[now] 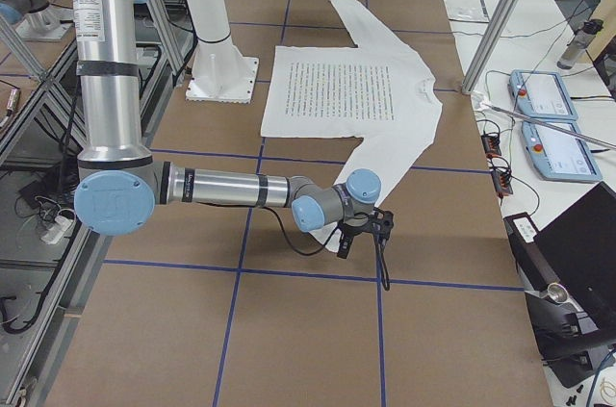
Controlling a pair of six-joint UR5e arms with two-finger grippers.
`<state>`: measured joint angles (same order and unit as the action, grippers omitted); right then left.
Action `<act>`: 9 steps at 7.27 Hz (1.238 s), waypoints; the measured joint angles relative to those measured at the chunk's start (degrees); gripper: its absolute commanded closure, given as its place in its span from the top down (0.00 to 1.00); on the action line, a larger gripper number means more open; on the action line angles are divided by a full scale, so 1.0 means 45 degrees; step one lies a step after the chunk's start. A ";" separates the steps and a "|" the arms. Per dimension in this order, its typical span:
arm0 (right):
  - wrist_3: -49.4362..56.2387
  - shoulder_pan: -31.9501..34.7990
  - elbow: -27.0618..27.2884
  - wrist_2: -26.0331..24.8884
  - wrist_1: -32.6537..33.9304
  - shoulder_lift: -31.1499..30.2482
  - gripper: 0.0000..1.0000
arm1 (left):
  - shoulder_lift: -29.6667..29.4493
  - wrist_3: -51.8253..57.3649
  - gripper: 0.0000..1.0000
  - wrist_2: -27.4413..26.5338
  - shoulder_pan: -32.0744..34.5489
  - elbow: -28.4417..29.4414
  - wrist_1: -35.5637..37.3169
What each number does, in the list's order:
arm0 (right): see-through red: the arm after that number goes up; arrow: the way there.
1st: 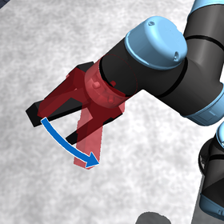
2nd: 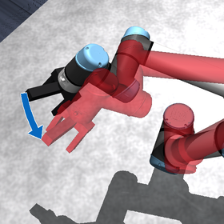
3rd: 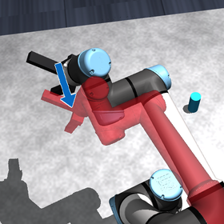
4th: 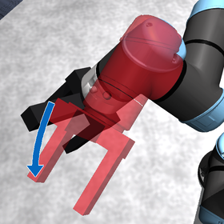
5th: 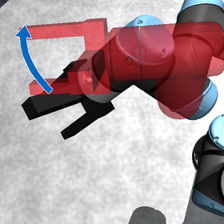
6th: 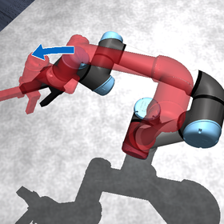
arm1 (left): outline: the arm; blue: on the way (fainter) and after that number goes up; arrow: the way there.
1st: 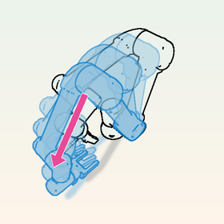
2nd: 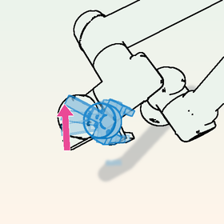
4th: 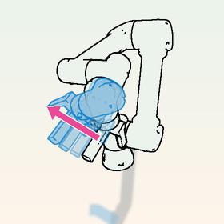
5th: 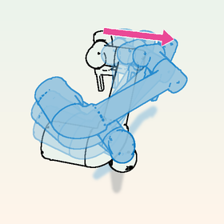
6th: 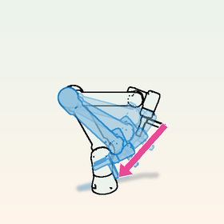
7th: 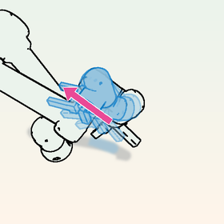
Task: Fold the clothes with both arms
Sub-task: 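Move the right gripper toward the sleeve cuff nearest it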
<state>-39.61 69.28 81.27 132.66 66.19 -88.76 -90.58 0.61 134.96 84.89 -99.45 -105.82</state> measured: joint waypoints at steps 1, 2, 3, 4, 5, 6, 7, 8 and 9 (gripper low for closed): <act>0.0008 -0.0119 -0.0131 0.0013 -0.0007 0.0004 0.88 | 0.0001 0.0000 1.00 0.0006 0.0000 -0.0047 0.0000; 0.0012 -0.0259 -0.0208 0.0023 -0.0015 0.0003 0.86 | 0.0007 -0.0003 1.00 0.0008 0.0001 -0.0119 0.0003; 0.0026 -0.0420 -0.0262 0.0025 -0.0019 -0.0006 0.79 | 0.0010 -0.0012 1.00 0.0009 0.0002 -0.0171 0.0012; 0.0028 -0.0531 -0.0312 0.0018 -0.0017 -0.0014 0.48 | 0.0011 -0.0016 1.00 0.0008 0.0001 -0.0186 0.0016; 0.0005 -0.0583 -0.0356 0.0014 -0.0013 -0.0018 0.00 | 0.0012 -0.0018 1.00 0.0009 0.0002 -0.0192 0.0018; 0.0013 -0.0600 -0.0398 0.0028 -0.0017 -0.0018 0.00 | 0.0012 -0.0019 1.00 0.0009 0.0002 -0.0212 0.0019; 0.0064 -0.0604 -0.0424 0.0063 -0.0020 -0.0015 0.00 | 0.0012 -0.0019 1.00 0.0009 0.0002 -0.0234 0.0018; 0.0120 -0.0606 -0.0442 0.0079 -0.0021 -0.0041 0.00 | 0.0012 -0.0019 1.00 0.0008 0.0001 -0.0258 0.0019; 0.0155 -0.0594 -0.0399 0.0132 -0.0022 -0.0094 0.00 | 0.0012 -0.0019 1.00 0.0009 0.0001 -0.0278 0.0019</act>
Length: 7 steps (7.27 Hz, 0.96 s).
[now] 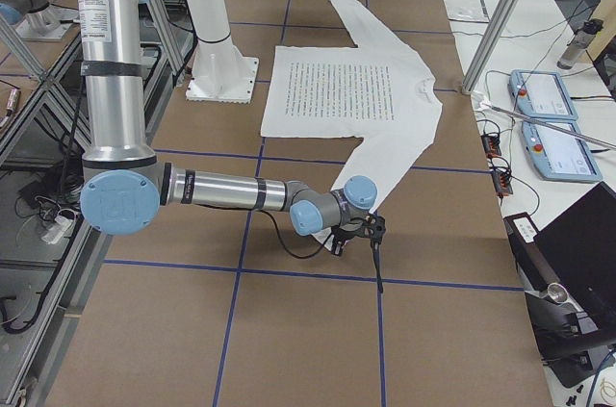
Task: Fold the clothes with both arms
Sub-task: 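Move the right gripper toward the sleeve cuff nearest it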
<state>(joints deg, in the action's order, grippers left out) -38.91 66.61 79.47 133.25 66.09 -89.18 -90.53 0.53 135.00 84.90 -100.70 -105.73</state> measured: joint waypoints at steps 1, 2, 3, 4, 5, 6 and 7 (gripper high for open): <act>0.0012 0.0050 0.0164 0.0199 0.0000 -0.0040 0.00 | 0.0000 0.0000 1.00 0.0000 0.0000 -0.0038 0.0005; 0.0001 0.0162 0.0402 0.0501 0.0004 -0.0059 0.00 | 0.0000 -0.0004 1.00 0.0021 0.0000 -0.0099 0.0012; -0.0024 0.0319 0.0662 0.0796 0.0039 -0.0057 0.00 | 0.0000 -0.0012 1.00 0.0100 0.0000 -0.0153 0.0017; -0.0073 0.0462 0.1018 0.1080 0.0111 -0.0047 0.00 | 0.0000 -0.0017 1.00 0.0177 0.0000 -0.0178 0.0018; -0.0140 0.0573 0.1537 0.1417 0.0266 -0.0024 0.00 | 0.0000 -0.0018 1.00 0.0219 0.0001 -0.0178 0.0019; -0.0228 0.0611 0.2117 0.1670 0.0666 0.0081 0.00 | -0.0004 -0.0019 1.00 0.0240 0.0000 -0.0182 0.0020; -0.0737 0.0606 0.2675 0.1790 0.1269 0.0493 0.00 | -0.0011 -0.0016 1.00 0.0249 0.0000 -0.0188 0.0020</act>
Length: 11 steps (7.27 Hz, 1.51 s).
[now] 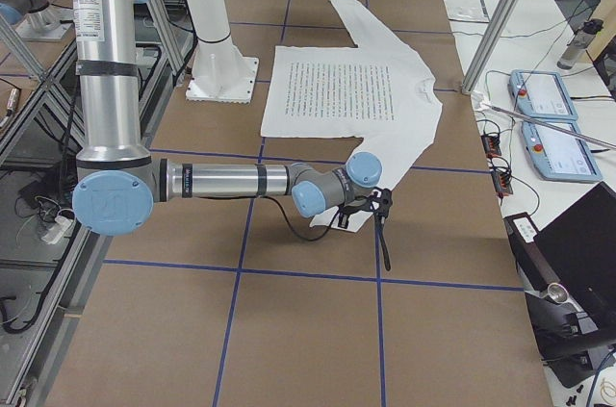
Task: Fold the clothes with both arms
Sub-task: 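Grasp the sleeve cuff with the right gripper and carry it across the shirt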
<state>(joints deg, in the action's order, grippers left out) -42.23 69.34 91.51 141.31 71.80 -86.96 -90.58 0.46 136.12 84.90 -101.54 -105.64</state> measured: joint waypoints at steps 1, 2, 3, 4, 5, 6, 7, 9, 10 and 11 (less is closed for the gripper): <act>-0.1345 -0.0116 0.0313 0.0067 0.0484 0.0940 0.00 | -0.0012 0.0008 1.00 0.0009 0.0000 -0.0014 -0.0005; -0.2991 -0.0443 0.0303 0.0097 0.0704 0.2165 0.00 | -0.0028 0.0013 1.00 0.0041 0.0000 -0.0023 -0.0017; -0.4706 -0.0872 -0.0054 0.0084 0.0785 0.3635 0.00 | -0.0049 0.0011 1.00 0.0107 0.0000 -0.0045 -0.0029; -0.6410 -0.1395 -0.0740 0.0020 0.0787 0.5312 0.00 | -0.0075 0.0007 1.00 0.0167 0.0000 -0.0076 -0.0035; -0.7891 -0.2092 -0.1689 -0.0277 0.0738 0.7121 0.00 | -0.0095 0.0015 1.00 0.0200 0.0000 -0.0115 -0.0043; -0.9070 -0.2845 -0.2795 -0.0883 0.0656 0.8940 0.00 | -0.0100 0.0027 1.00 0.0207 -0.0001 -0.0167 -0.0066; -0.9826 -0.3525 -0.3667 -0.1485 0.0384 1.0375 0.00 | -0.0105 0.0032 1.00 0.0205 0.0000 -0.0210 -0.0097; -1.0297 -0.4882 -0.5192 -0.2688 -0.0874 1.2346 0.00 | -0.0106 0.0031 1.00 0.0201 0.0000 -0.0307 -0.0123; -1.0383 -0.5654 -0.5833 -0.3577 -0.1423 1.3021 0.00 | -0.0106 0.0023 1.00 0.0200 0.0000 -0.0378 -0.0122; -1.0434 -0.6238 -0.6138 -0.4242 -0.1834 1.3348 0.00 | -0.0103 0.0022 1.00 0.0200 0.0000 -0.0430 -0.0119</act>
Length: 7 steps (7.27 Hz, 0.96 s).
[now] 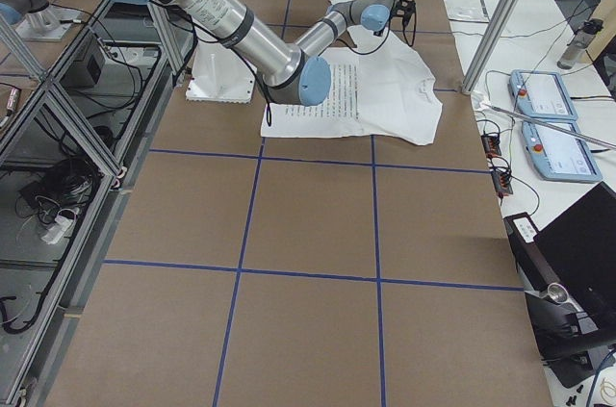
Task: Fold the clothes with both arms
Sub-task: 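Grasp the sleeve cuff with the right gripper and carry it across the shirt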
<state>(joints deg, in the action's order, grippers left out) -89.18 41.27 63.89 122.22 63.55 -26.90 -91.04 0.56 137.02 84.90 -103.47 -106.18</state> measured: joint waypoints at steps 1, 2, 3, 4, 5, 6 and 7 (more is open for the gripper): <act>-0.0028 -0.0471 -0.0129 -0.0615 -0.0324 0.0175 0.00 | 0.0008 0.0007 1.00 0.0000 0.0000 -0.0026 0.0001; -0.0038 -0.0856 -0.0209 -0.1185 -0.0601 0.0293 0.00 | 0.0036 0.0016 1.00 0.0000 0.0000 -0.0040 0.0001; -0.0111 -0.1092 -0.0316 -0.1517 -0.0958 0.0366 0.00 | 0.0073 0.0025 1.00 0.0000 0.0000 -0.0047 0.0002; -0.0263 -0.1249 -0.0549 -0.1804 -0.1355 0.0437 0.00 | 0.0104 0.0030 1.00 0.0000 0.0000 -0.0057 0.0002; -0.0371 -0.1329 -0.0802 -0.2105 -0.1627 0.0486 0.00 | 0.0121 0.0028 1.00 0.0000 0.0000 -0.0060 0.0002; -0.0429 -0.1379 -0.1047 -0.2469 -0.1763 0.0572 0.27 | 0.0127 0.0015 1.00 0.0000 0.0000 -0.0059 0.0002; -0.0550 -0.1435 -0.1377 -0.2841 -0.1833 0.0786 0.59 | 0.0129 -0.0027 0.99 -0.0004 -0.0004 -0.0031 0.0002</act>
<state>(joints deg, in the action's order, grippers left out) -91.66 34.81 57.70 109.44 55.30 -23.36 -90.46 0.43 137.00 84.88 -103.61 -106.17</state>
